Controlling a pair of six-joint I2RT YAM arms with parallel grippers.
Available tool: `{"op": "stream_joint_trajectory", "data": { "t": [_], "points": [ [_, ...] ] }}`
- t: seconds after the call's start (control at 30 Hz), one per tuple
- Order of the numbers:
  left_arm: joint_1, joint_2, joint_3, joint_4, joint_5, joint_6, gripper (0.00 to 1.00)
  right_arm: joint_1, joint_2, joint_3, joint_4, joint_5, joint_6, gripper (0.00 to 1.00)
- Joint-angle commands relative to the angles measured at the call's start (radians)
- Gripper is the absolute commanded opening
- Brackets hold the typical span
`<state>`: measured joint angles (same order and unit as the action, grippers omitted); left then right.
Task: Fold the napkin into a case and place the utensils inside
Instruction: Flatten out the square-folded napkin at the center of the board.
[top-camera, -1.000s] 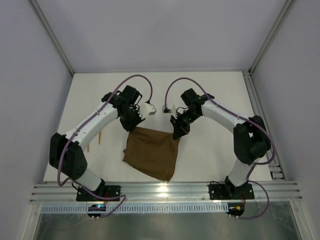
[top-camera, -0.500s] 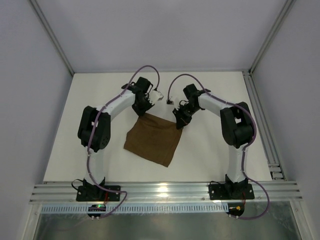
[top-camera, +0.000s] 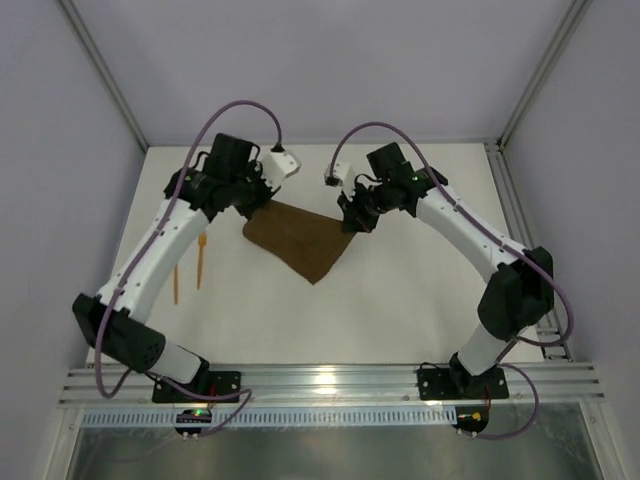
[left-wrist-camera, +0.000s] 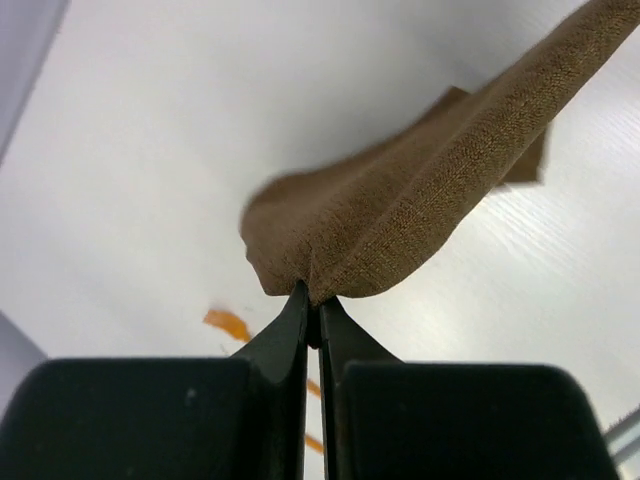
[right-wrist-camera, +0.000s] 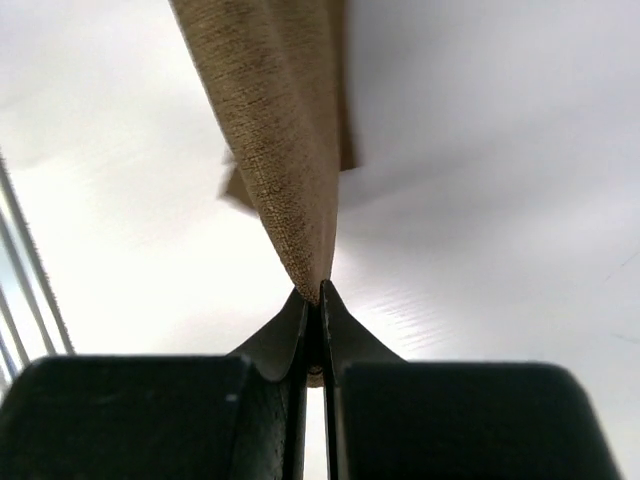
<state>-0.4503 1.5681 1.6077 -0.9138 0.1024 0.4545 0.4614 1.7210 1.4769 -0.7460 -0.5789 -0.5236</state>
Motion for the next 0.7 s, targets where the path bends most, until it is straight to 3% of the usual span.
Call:
{"op": "stream_joint_trajectory", "data": {
  "t": [0.0, 0.1, 0.4, 0.5, 0.67],
  "points": [
    [0.027, -0.17, 0.0, -0.192, 0.023, 0.099, 0.0, 0.083, -0.101, 0.101, -0.183, 0.085, -0.016, 0.03],
    [0.027, -0.288, -0.051, -0.296, 0.031, 0.164, 0.0, 0.175, -0.144, 0.131, -0.307, 0.14, -0.035, 0.03],
    [0.027, -0.534, -0.129, -0.502, 0.102, 0.268, 0.0, 0.481, -0.274, 0.106, -0.413, 0.156, 0.068, 0.03],
    [0.027, -0.579, -0.115, -0.563, 0.134, 0.28, 0.0, 0.555, -0.302, 0.08, -0.446, 0.099, 0.095, 0.03],
    [0.027, -0.588, -0.123, -0.605, 0.161, 0.3, 0.0, 0.56, -0.365, -0.073, -0.374, -0.054, 0.091, 0.03]
  ]
}}
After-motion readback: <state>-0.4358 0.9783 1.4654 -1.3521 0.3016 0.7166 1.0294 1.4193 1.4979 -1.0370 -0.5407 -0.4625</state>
